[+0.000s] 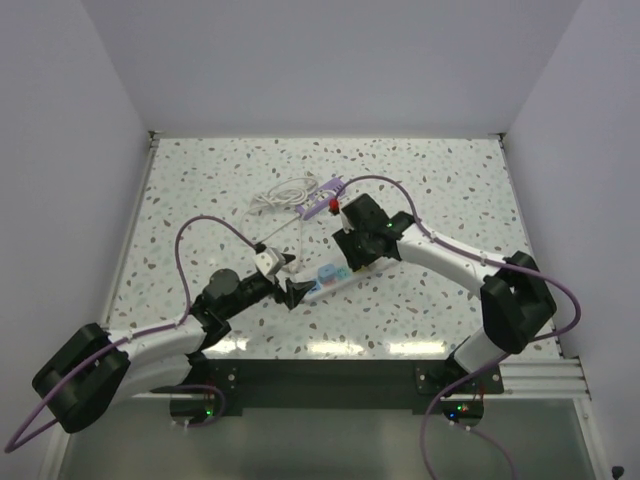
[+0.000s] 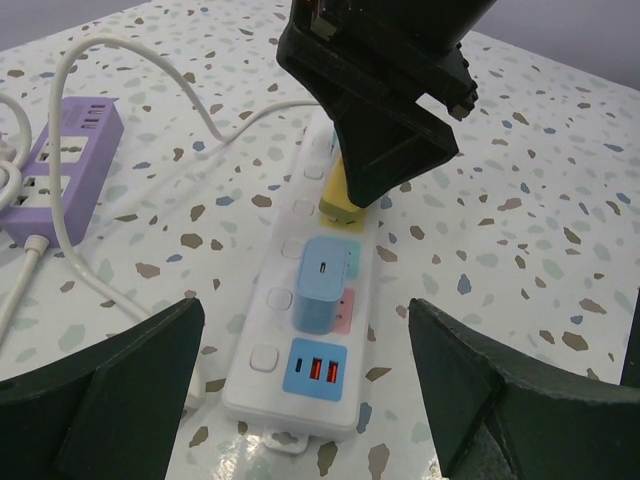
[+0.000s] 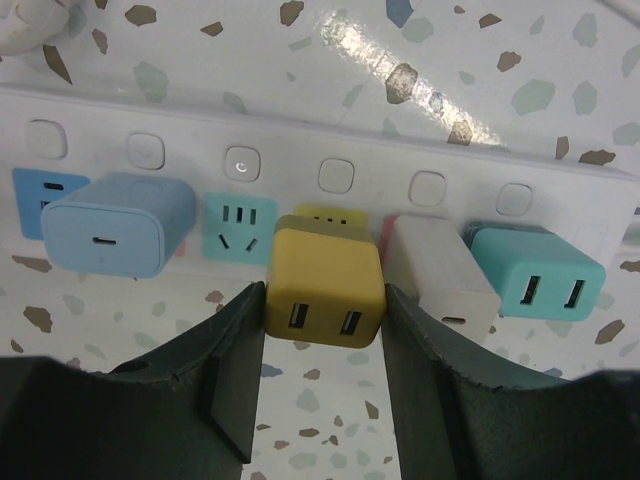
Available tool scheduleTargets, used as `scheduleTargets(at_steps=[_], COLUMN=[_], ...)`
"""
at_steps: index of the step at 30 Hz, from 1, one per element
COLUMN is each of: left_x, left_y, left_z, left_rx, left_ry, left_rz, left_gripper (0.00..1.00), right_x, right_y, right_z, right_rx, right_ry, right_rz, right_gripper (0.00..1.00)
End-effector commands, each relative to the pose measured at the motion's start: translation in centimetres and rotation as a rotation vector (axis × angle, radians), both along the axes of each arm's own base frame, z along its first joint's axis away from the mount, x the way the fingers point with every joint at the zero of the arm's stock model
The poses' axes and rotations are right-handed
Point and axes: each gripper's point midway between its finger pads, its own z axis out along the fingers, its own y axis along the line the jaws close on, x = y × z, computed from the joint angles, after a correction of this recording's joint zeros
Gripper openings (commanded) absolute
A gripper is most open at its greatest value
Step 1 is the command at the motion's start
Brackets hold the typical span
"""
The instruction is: Insert the plug
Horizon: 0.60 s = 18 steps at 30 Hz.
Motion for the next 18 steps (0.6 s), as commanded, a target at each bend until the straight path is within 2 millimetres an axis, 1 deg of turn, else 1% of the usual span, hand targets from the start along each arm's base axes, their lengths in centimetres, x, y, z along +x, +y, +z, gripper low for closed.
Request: scheduleTargets(at_steps=[1, 11, 15, 18], left_x=[0.6, 0.7, 0.7, 0.8], left_y=[-0.6, -0.5, -0.6, -0.6], left_z=[1.9, 1.9, 1.8, 1.8], left_rx=[-0.018, -0.012, -0.01, -0.007], left_ry=[-0.06, -0.063, -0.062, -0.062], left_rz=[-0.002, 0.004, 0.002, 0.005], left_gripper=[0.88, 0.88, 0.88, 0.88], right_x=[0.7, 0.8, 0.8, 0.6], right_y=[0.1, -0.3, -1.0, -1.1], right_z=[1.5, 0.3, 0.5, 0.6], right_rx=[-0.012, -0.086, -0.111, -0.115], right_ry=[-0.01, 0.035, 0.031, 0.036], right_rz=[0.01, -0.006, -0.02, -0.021], right_gripper=[0.0, 0.0, 0.0, 0.0])
